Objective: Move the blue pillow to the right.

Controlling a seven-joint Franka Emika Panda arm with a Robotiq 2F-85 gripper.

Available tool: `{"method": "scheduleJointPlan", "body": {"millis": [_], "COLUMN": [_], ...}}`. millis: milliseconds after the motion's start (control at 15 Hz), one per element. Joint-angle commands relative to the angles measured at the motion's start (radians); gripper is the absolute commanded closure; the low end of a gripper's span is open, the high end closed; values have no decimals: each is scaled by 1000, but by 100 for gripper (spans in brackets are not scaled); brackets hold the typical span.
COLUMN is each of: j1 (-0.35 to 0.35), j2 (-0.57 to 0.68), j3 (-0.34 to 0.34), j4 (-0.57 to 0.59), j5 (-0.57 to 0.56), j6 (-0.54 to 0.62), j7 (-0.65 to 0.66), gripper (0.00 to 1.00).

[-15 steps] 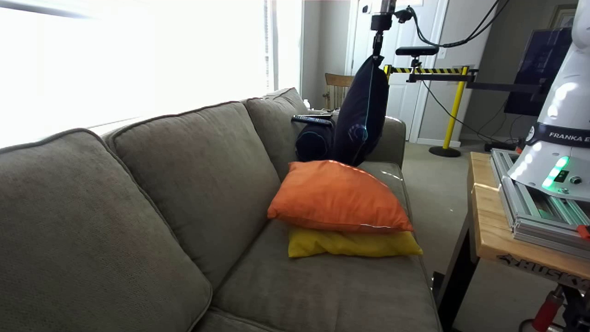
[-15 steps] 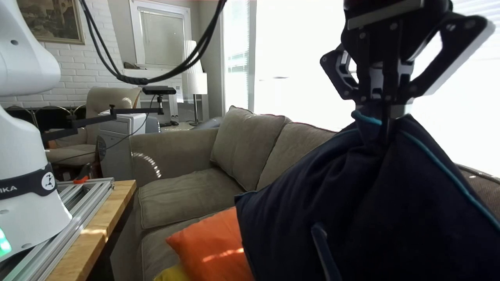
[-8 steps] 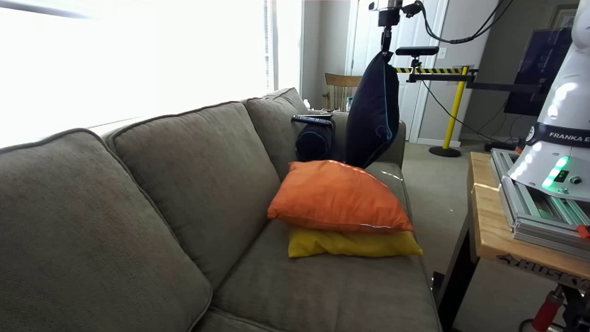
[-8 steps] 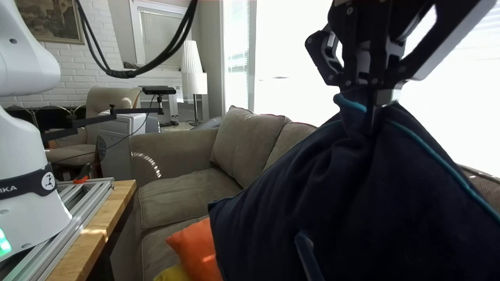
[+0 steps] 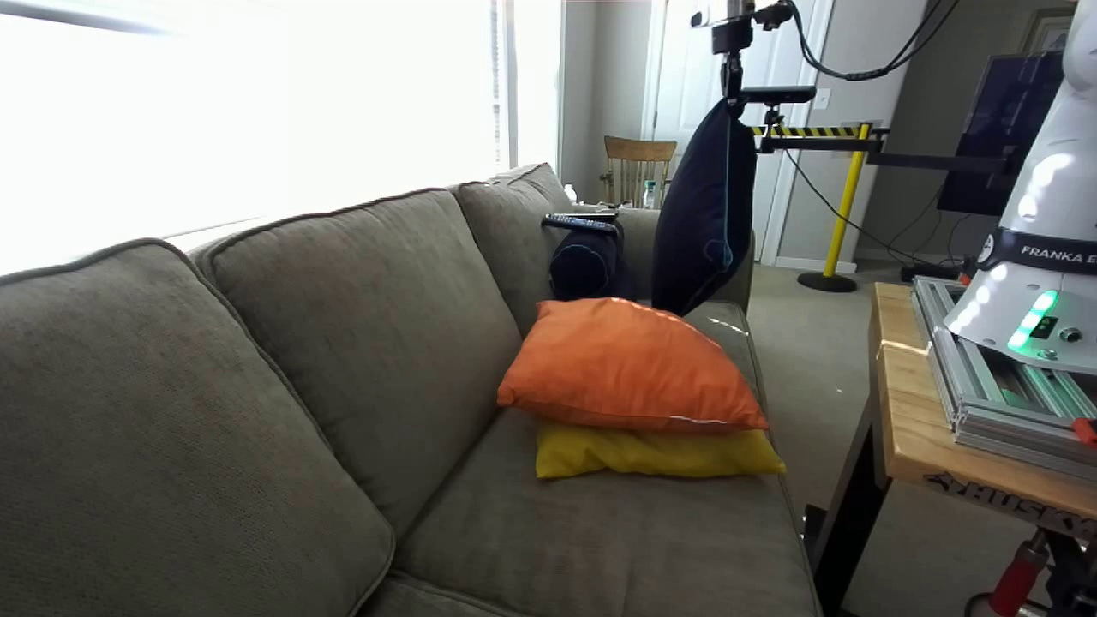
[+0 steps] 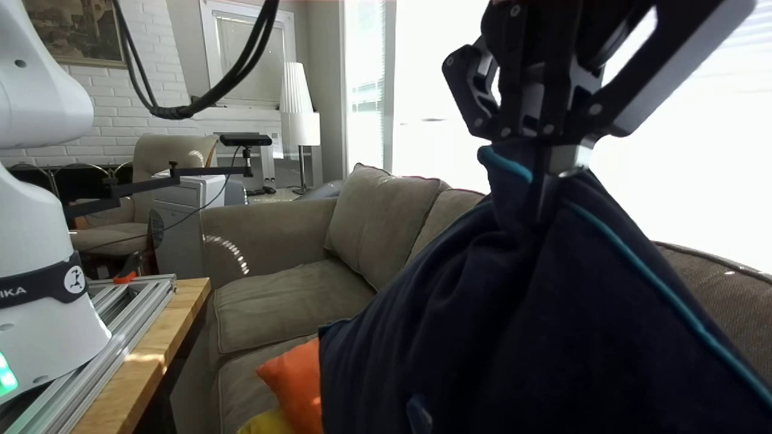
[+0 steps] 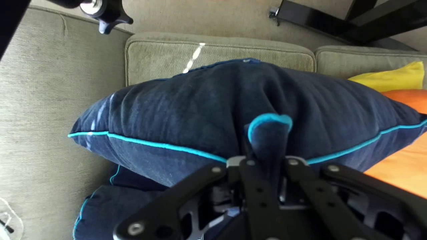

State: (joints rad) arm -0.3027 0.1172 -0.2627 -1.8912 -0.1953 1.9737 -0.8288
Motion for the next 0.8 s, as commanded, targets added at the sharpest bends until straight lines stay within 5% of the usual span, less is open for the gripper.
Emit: {"method": "scheduleJointPlan", "body": {"millis": [0, 600, 733], "j1": [0, -2, -9], "j2": [11, 134, 121], "j3": [-1, 7, 14], "j4": [58, 118, 73], "j5": [-51, -50, -31], "j6": [-73, -37, -29], "j7": [-19, 50, 26], "gripper": [97, 97, 90]}}
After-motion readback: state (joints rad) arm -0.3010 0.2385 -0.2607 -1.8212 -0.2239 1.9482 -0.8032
